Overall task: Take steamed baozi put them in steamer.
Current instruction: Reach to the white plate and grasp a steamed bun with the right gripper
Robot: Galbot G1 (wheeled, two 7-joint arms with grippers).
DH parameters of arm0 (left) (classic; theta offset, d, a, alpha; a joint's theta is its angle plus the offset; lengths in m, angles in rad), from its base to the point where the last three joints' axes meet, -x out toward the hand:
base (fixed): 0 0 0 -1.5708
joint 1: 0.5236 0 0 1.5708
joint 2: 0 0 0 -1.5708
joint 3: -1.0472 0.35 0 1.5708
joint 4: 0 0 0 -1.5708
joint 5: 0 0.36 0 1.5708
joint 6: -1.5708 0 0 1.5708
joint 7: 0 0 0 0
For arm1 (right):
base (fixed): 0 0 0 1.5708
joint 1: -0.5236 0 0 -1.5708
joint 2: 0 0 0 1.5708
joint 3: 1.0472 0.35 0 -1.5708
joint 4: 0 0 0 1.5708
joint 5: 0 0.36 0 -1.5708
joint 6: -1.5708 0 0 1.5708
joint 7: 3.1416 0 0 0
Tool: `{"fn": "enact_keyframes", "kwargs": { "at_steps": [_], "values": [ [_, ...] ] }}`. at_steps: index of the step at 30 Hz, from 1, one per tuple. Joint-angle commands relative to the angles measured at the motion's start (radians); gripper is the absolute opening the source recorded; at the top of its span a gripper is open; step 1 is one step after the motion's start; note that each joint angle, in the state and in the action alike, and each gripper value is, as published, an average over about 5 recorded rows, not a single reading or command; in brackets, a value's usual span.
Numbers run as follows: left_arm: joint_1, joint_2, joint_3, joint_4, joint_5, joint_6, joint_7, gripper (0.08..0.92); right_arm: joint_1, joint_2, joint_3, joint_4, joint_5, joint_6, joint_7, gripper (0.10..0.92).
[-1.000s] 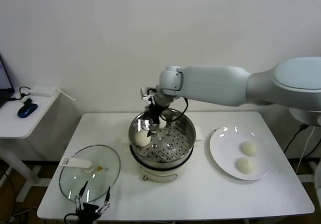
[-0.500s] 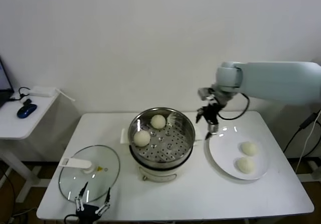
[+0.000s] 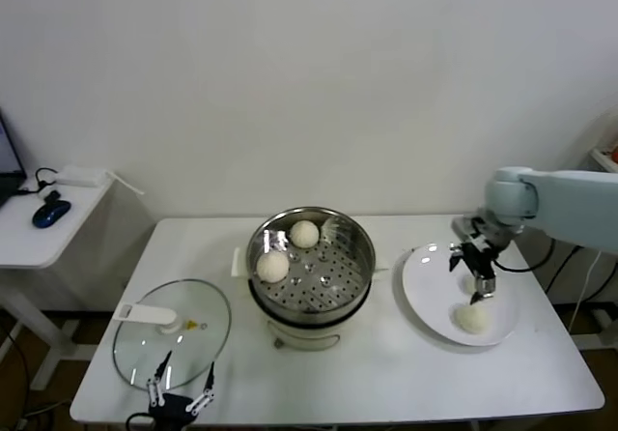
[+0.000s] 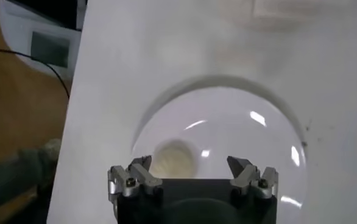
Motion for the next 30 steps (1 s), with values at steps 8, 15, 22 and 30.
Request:
{"fn": "enact_keyframes", "kwargs": {
  "at_steps": [8, 15, 22, 30],
  "values": [
    [0.005, -0.009, -0.003, 0.012, 0.010, -0.002, -0.002, 0.823, -0.300, -0.076, 0.184, -0.125, -0.164, -0.005, 0.023, 0.823],
    [0.004, -0.011, -0.004, 0.021, 0.016, -0.005, -0.004, 0.823, -0.356, -0.055, 0.258, -0.177, -0.174, -0.001, 0.040, 0.823],
    [0.001, -0.009, -0.008, 0.022, 0.015, -0.004, -0.005, 0.823, -0.360, -0.032, 0.273, -0.190, -0.168, -0.002, 0.035, 0.775],
    [-0.003, -0.009, -0.010, 0.021, 0.014, -0.003, -0.005, 0.823, -0.355, -0.024, 0.271, -0.186, -0.162, -0.003, 0.023, 0.665]
  ]
}}
